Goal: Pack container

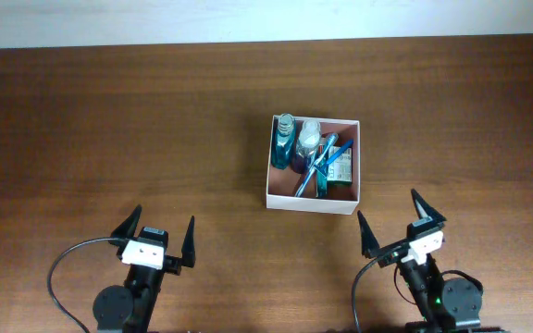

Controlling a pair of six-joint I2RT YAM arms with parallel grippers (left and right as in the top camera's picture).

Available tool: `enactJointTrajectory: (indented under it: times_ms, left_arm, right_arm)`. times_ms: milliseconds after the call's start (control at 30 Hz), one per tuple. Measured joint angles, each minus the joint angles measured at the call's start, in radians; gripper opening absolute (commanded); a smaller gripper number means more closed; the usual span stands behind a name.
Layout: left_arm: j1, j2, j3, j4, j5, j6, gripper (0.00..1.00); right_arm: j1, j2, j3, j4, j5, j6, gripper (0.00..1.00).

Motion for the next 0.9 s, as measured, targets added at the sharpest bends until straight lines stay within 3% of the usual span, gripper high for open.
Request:
enactJointTrajectory:
  times_ms: [167,900]
  left_arm:
    - [0.000,0.000,0.000,0.000,0.000,0.000,0.99]
    - [0.000,0.000,0.000,0.000,0.000,0.000,0.99]
  right_arm:
    - [0.000,0.000,0.000,-0.086,0.000,0.003,0.99]
    - [-0.001,-0.001,0.000,-0.087,0.000,0.003,0.99]
